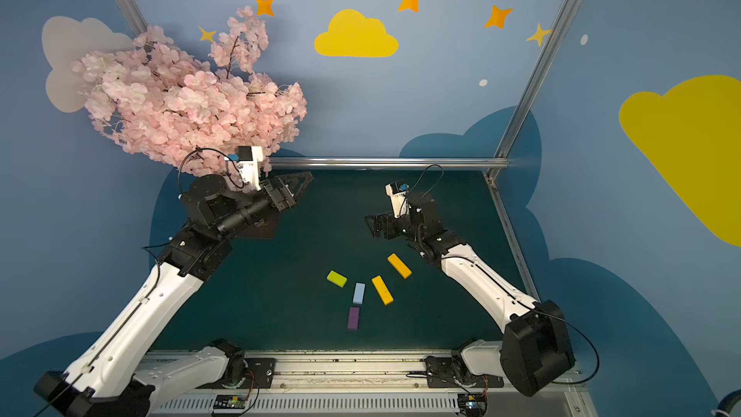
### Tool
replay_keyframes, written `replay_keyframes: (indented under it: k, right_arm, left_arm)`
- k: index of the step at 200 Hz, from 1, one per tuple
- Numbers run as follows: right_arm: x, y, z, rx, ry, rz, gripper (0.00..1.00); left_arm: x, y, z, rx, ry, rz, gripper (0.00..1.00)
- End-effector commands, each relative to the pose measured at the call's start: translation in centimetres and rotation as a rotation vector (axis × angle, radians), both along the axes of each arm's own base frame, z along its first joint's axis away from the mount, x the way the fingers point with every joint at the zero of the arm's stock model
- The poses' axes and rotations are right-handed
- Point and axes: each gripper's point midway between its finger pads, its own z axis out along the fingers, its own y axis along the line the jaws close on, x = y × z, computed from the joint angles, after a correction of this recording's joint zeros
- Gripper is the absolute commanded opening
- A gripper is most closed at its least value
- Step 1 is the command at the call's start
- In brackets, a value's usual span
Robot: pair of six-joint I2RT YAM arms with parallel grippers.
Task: Assemble the letter k with building blocks
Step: Pick up the building block from the center of the board.
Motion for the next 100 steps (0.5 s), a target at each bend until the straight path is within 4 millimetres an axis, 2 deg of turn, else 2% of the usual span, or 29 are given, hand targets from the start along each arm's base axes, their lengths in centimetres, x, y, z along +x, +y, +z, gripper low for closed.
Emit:
replay_keyframes:
  k: [1, 13, 36, 63, 100]
  right_arm:
    - [0.1, -0.4, 1.2, -0.015, -0.023, -0.026, 0.99]
    - [0.1, -0.7, 0.8, -0.033, -0.016, -0.039, 0.99]
    - [0.1, -1.5, -0.2, -0.082, -0.004, -0.065, 0.99]
    - [0.2, -3.1, -1.2, -0.16, 0.004, -0.125, 0.99]
    - [-0.1, -3.9, -1.4, -0.177, 0.003, -0.157, 0.99]
  left_arm:
    - [0.2, 0.9, -15.3, 0.333, 0.465, 0.053, 0.69]
    - [-0.2, -0.5, -19.2, 0.365, 0.599, 0.013, 0.59]
    - [-1.8, -2.2, -24.6, 0.472, 0.783, 0.005, 0.54]
    - [-3.3, -3.1, -28.3, 0.433, 0.957, 0.009, 0.54]
    - [-4.8, -4.7, -31.6, 0.128, 1.167, 0.095, 0.51]
